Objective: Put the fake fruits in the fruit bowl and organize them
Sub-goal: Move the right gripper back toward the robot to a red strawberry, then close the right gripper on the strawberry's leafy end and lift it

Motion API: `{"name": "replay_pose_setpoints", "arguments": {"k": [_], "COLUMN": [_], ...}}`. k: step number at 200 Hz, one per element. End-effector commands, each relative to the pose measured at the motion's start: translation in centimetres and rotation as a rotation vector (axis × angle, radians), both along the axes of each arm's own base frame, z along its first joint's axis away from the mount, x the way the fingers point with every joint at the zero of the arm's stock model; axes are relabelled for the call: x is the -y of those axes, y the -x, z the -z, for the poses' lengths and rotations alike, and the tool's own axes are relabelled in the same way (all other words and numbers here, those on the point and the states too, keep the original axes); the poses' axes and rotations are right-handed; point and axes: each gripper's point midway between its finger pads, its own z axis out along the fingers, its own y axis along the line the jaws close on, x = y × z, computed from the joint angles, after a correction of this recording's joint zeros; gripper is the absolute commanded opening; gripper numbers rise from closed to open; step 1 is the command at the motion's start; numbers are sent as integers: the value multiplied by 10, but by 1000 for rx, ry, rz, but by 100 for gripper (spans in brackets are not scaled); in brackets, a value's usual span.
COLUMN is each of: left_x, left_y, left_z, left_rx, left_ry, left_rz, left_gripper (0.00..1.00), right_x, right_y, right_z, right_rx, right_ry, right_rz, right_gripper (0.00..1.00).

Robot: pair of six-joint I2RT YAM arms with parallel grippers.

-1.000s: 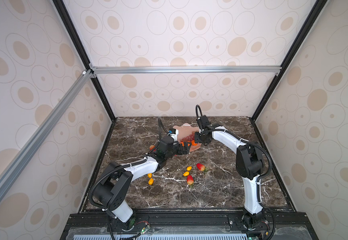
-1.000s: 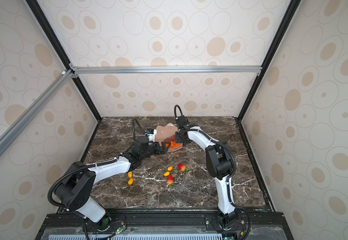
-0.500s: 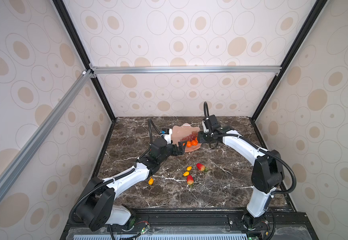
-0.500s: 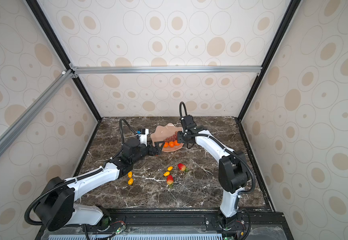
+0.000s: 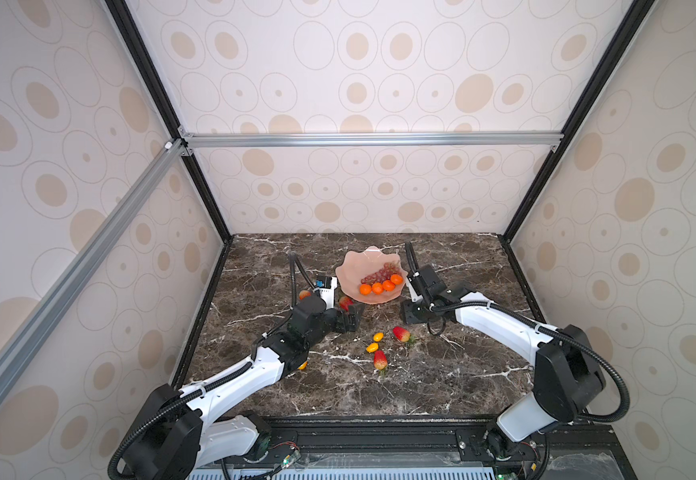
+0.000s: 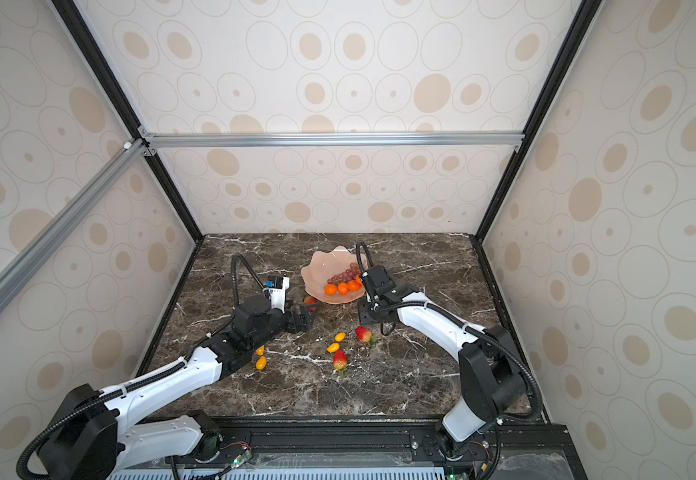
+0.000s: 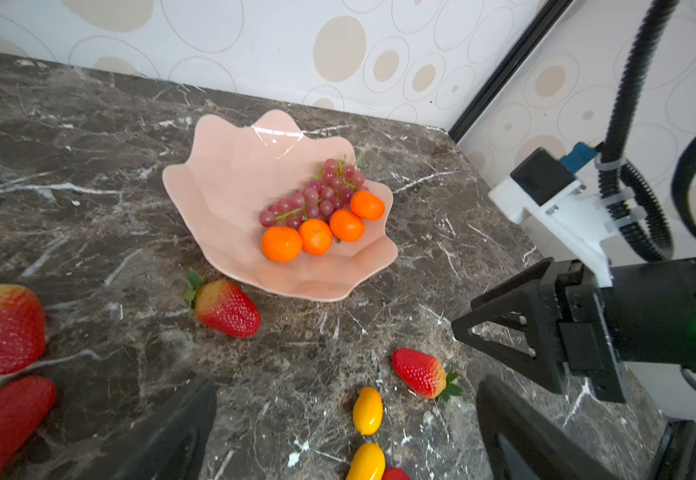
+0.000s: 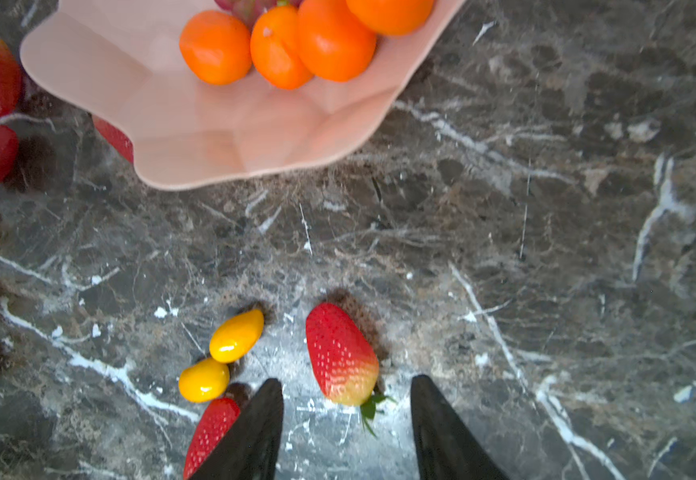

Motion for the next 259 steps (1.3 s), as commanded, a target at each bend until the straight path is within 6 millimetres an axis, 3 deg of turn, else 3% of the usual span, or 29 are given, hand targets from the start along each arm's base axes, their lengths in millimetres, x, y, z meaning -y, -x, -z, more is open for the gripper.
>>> {"name": "replay_pose_setpoints", "arguments": {"k": [1, 42, 78, 187, 259], "left_x": [2, 22, 38, 7, 5], "left_y": [12, 33, 54, 107, 107], "left_z": [11, 25, 30, 69, 73], "left_rx": [-13, -34, -26, -134, -125], "left_ry": [-43, -24, -13, -9, -18], "left_rz": [22, 95, 174, 184, 176], "left_gripper": [98, 98, 98, 98, 98], "right_x": [6, 21, 1, -61, -77], "right_y": [22, 48, 71, 148, 145], "right_z": [3, 21, 19, 47, 64], "right_rx": [-25, -82, -82, -77, -84], "right_ry": [1, 41, -70, -59, -26], "right_rz": [23, 9, -67, -158, -136], "right_gripper": [52, 48, 47, 46, 47]}}
